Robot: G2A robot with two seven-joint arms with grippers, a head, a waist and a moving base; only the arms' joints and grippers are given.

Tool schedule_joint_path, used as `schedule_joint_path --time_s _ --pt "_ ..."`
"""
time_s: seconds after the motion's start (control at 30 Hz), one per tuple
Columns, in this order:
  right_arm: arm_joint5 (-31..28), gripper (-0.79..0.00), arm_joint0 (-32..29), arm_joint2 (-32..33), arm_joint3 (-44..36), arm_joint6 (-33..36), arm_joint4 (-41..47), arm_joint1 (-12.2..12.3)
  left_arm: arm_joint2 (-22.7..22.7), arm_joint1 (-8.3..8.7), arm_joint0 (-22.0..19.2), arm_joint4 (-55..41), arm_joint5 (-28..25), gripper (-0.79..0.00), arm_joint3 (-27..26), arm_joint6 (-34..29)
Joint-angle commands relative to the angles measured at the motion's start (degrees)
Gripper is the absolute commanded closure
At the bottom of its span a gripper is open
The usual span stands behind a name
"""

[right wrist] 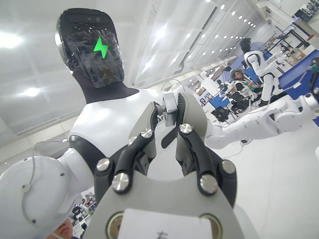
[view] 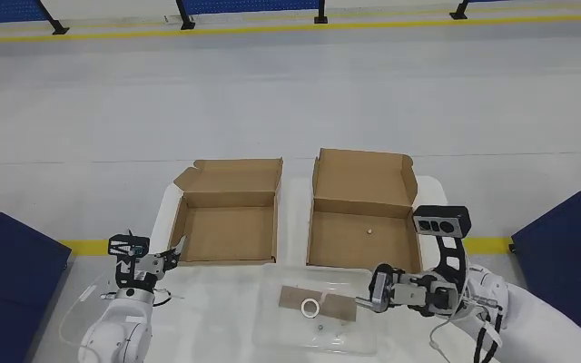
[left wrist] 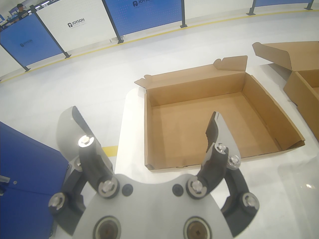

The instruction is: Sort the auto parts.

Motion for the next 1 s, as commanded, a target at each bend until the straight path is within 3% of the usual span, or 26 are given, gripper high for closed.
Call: schedule_joint_path --time_s 0.0,0.37,0.8,0.97 --pt "0.69 0.0 0.04 0.81 0.15 0.7 1.26 -0.39 0.0 0.0 0.0 0.0 0.0 -0.785 0.0 0.0" --pt "2.31 0.0 -0.33 1.17 -1.98 -0.39 2.94 -1.13 0.0 0.0 0.0 0.0 0.0 -0.785 0.0 0.0" --pt "10.53 0.0 -0.83 4.4 -2.88 10.53 21.35 -4.64 0.0 0.0 0.0 0.0 0.0 -0.785 0.0 0.0" --pt "13.0 0.0 -0.99 6.45 -1.08 13.0 21.69 -6.03 0.0 0.0 0.0 0.0 0.0 -0.785 0.0 0.0"
